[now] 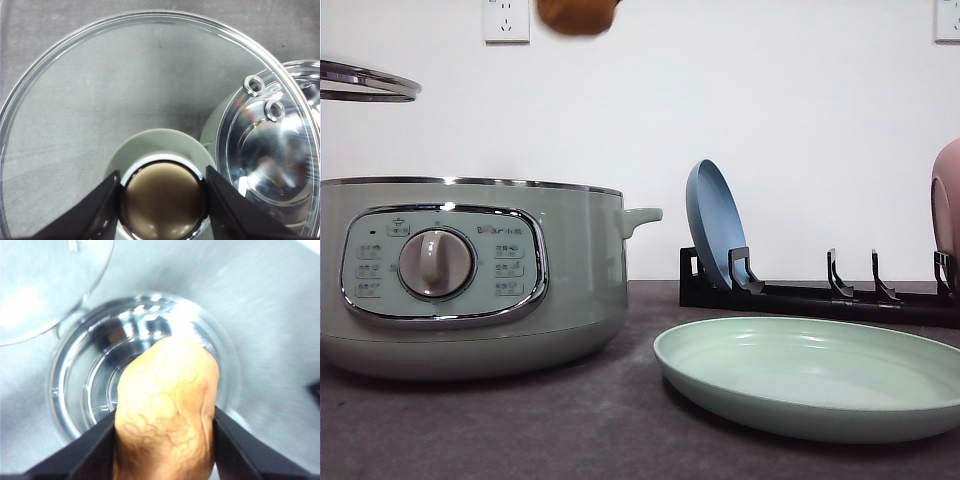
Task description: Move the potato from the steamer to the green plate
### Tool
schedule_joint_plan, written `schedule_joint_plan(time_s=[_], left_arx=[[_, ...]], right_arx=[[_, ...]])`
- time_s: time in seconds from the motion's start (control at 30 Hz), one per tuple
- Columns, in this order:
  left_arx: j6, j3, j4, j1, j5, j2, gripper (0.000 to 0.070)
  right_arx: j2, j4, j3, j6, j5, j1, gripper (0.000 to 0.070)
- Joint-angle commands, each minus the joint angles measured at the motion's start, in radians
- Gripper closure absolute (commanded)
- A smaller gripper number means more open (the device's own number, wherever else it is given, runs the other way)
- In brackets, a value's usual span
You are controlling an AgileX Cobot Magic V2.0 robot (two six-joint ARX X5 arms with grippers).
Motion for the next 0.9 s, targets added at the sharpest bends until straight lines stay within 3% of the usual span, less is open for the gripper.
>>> schedule_joint_plan(time_s=[0.0,0.17,0.43,0.67,0.87], left_arx=[[0.002,0.027,0.033,-0.006,0.002,-0.010,0.0699],[0.002,0.027,0.033,-0.019,0.031,-0.010,0.0699],[0.002,0.027,0.034,-0.053,0.073,-0.010,0.0699],[0.002,0.027,0.035,-0.099,0.077,-0.010,0.0699],[0.002,0.027,0.035,-0.139,0.096,-0.010,0.0699]], right_arx=[[-0.015,-0.013,0.009,-0.013,0.001,0.001,0.0508],[-0.132,-0.016,-0.109,-0.013,0.001,-0.044,0.0507],[-0.403,0.136,-0.517,-0.004,0.000,-0.126,0.0507],[-0.595,0.274,-0.841,0.103,0.000,-0.167,0.0507],[-0.655,0.384,-1.055,0.183,0.001,-0.167,0.0507]])
